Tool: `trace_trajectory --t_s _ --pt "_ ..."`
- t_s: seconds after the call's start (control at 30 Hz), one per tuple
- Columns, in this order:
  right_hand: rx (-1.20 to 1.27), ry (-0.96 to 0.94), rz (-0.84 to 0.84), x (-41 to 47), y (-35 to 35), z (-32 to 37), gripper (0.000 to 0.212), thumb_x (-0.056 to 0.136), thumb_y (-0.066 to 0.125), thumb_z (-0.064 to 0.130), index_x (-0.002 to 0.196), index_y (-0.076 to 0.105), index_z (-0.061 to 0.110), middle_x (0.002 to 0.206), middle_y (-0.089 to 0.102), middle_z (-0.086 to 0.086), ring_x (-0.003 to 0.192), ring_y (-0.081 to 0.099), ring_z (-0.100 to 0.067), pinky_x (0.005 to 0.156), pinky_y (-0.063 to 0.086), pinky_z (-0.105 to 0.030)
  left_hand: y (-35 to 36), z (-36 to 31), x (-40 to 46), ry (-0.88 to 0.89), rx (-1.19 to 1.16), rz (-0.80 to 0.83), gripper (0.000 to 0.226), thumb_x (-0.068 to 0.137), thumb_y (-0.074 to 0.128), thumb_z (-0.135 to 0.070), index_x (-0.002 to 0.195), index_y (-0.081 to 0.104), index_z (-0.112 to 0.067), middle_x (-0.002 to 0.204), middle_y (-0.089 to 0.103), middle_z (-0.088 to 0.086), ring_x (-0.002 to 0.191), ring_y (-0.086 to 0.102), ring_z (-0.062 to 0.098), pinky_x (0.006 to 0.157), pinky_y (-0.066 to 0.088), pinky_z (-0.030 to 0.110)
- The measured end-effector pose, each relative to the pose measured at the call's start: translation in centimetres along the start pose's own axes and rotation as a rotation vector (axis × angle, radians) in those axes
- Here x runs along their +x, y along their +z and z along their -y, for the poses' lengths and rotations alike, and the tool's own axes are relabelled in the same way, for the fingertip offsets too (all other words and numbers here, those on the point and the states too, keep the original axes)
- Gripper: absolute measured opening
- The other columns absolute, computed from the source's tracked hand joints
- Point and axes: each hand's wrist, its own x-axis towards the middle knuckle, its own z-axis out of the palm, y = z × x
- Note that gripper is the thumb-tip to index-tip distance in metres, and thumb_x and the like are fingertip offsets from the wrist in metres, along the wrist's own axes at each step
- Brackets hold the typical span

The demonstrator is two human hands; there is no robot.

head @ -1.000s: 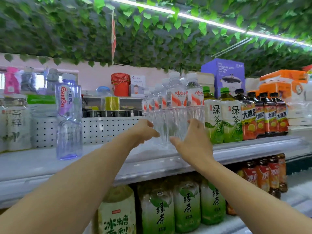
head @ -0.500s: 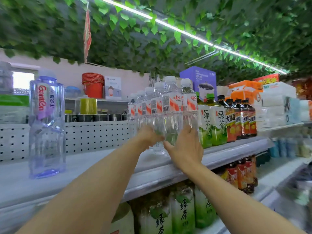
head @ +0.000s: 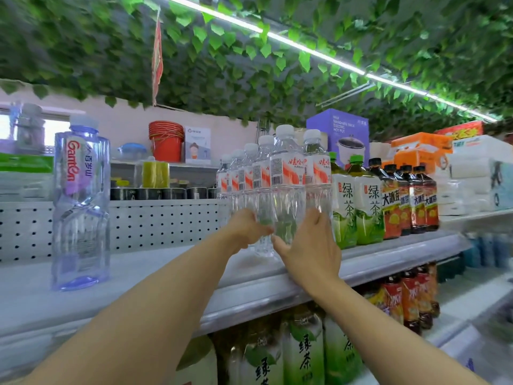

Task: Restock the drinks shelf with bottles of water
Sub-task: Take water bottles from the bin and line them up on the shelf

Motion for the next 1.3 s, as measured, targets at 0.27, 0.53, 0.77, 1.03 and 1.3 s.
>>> trace_trajectory --t_s 0.27,0.53,0.77,1.03,1.3 --pt "-0.017 -0.032 0.015 0.3 -0.1 -0.4 0.064 0.082 0.062 0.053 0.122 0.031 0.014 0.120 0.042 -0.003 0.104 0.049 -0.021 0.068 0.036 -0.029 -1.6 -0.7 0.5 -0.103 0.067 0.152 0.042 0.089 0.062 -0.010 0.127 0.047 0.002 0.128 0.056 0.014 0.113 0.057 0.027 0.095 0.046 0.041" --pt "-0.028 -0.050 0.012 0.3 0.3 -0.9 0.066 0.081 0.060 0.058 0.122 0.031 0.015 0.117 0.040 -0.001 0.096 0.050 -0.019 0.065 0.035 -0.028 -3.5 0.2 4.3 -0.204 0.126 0.041 0.042 0.091 0.058 -0.011 0.131 0.046 -0.005 0.137 0.049 0.013 0.116 0.056 0.025 0.084 0.047 0.040" --pt "-0.030 -0.050 -0.003 0.4 0.3 -0.9 0.064 0.080 0.060 0.058 0.119 0.032 0.017 0.112 0.040 0.001 0.085 0.042 -0.015 0.063 0.034 -0.027 -1.8 1.2 5.1 -0.215 0.120 0.082 0.042 0.094 0.056 -0.015 0.133 0.044 -0.005 0.133 0.053 0.015 0.117 0.055 0.027 0.090 0.048 0.039" --pt "-0.025 -0.049 -0.014 0.3 0.2 -1.0 0.062 0.080 0.060 0.058 0.117 0.032 0.016 0.109 0.040 0.001 0.083 0.039 -0.014 0.062 0.033 -0.027 -1.7 1.3 5.1 -0.195 0.142 0.083 0.045 0.093 0.057 -0.019 0.135 0.044 -0.007 0.130 0.055 0.014 0.112 0.058 0.026 0.078 0.051 0.034" --pt "-0.004 -0.047 -0.012 0.0 0.2 -0.7 0.063 0.082 0.061 0.056 0.121 0.032 0.016 0.114 0.041 0.001 0.089 0.040 -0.013 0.066 0.035 -0.026 -2.1 1.1 4.3 -0.212 0.176 0.114 0.048 0.093 0.057 -0.012 0.137 0.040 -0.002 0.137 0.048 0.020 0.117 0.055 0.033 0.085 0.050 0.039"
